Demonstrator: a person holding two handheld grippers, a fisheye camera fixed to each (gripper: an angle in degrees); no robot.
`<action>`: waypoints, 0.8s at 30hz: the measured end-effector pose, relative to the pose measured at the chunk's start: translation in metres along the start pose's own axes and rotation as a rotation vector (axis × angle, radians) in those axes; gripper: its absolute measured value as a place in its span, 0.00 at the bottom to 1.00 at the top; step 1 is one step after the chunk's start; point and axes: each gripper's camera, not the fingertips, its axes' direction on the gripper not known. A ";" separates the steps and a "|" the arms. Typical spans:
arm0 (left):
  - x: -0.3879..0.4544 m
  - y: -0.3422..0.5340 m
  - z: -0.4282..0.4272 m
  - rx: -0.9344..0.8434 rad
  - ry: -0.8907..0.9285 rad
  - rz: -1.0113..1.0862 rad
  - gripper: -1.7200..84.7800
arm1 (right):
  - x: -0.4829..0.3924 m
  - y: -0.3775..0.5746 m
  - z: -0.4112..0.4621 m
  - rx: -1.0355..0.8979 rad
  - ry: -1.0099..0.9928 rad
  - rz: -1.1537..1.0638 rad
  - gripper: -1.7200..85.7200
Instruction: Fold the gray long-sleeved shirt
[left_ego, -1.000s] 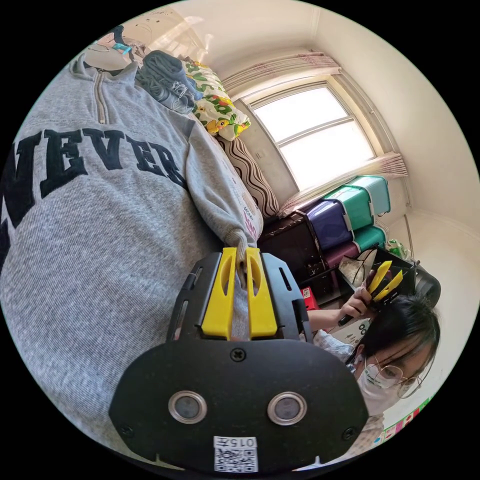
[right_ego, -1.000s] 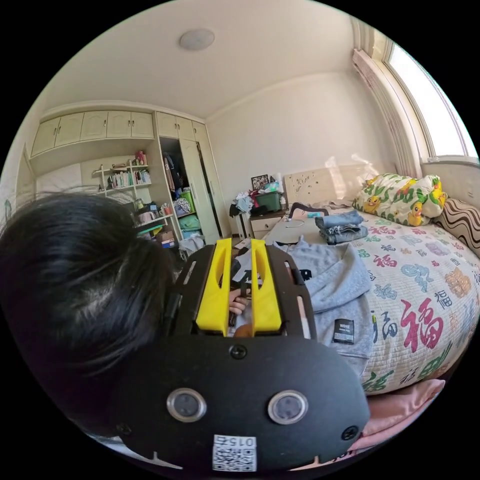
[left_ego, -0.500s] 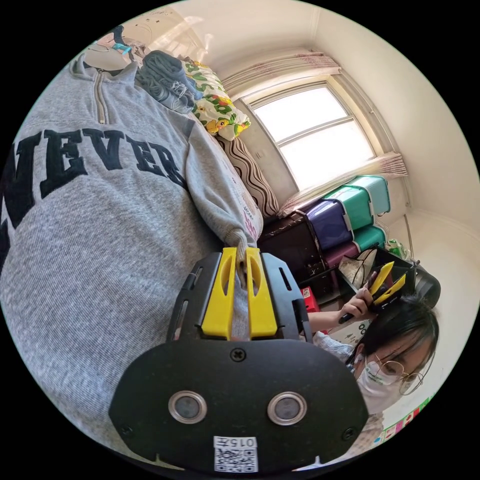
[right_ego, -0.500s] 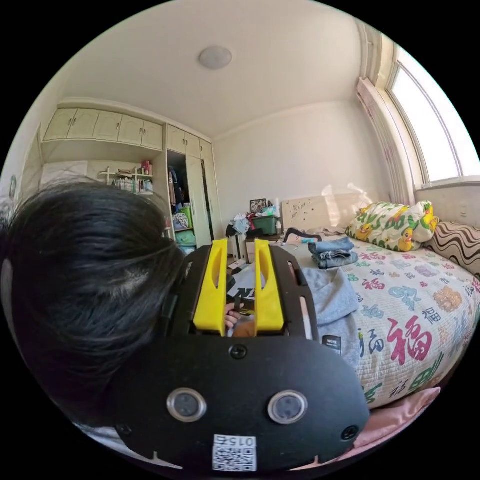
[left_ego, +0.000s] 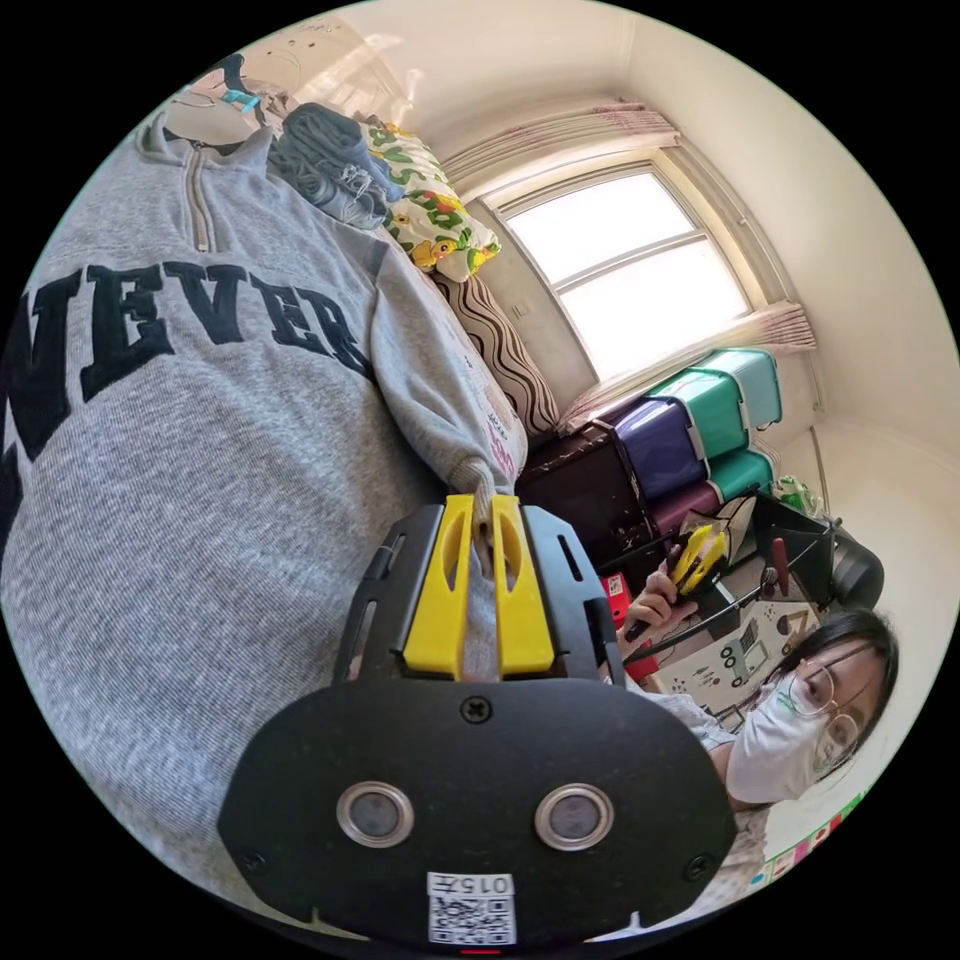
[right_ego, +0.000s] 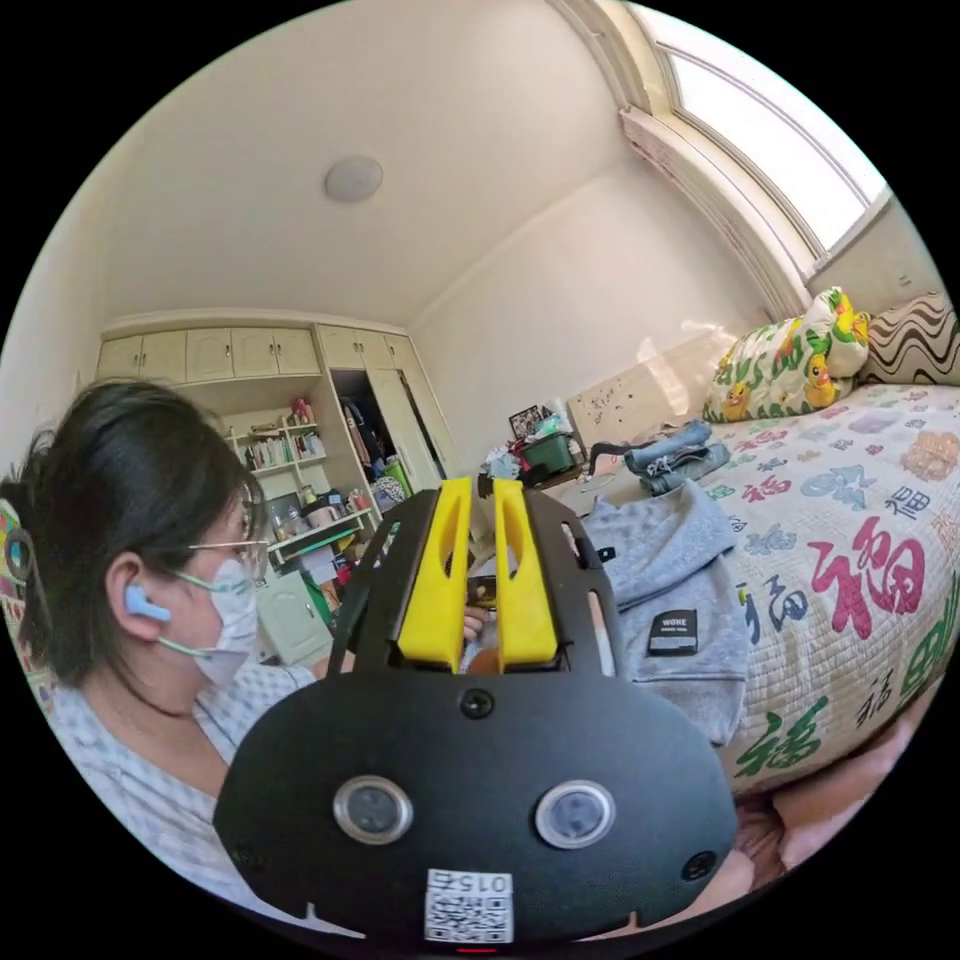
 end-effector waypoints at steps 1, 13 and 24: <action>0.002 0.000 -0.001 0.004 -0.004 0.003 0.03 | 0.009 0.001 0.008 -0.023 0.038 -0.004 0.04; 0.076 0.021 -0.081 0.128 -0.030 0.174 0.02 | 0.050 -0.004 0.118 -0.419 0.177 -0.098 0.01; 0.101 0.100 -0.183 0.179 -0.363 0.126 0.02 | 0.068 -0.023 0.159 -0.444 0.270 -0.393 0.01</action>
